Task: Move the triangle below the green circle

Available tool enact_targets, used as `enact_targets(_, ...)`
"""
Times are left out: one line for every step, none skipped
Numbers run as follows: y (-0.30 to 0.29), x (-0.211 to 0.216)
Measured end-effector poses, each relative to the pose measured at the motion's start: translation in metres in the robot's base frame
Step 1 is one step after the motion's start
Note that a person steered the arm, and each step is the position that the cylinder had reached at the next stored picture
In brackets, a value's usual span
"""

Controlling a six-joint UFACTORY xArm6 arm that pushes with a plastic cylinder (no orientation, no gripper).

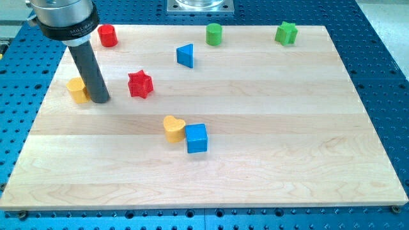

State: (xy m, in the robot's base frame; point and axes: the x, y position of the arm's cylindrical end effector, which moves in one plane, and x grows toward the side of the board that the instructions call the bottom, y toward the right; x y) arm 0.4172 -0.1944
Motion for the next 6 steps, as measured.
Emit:
enact_targets(0.001,0.0)
enact_targets(0.001,-0.004)
enact_targets(0.011,-0.052)
enact_targets(0.04,-0.093)
enact_targets(0.093,-0.103)
enact_targets(0.136,-0.105)
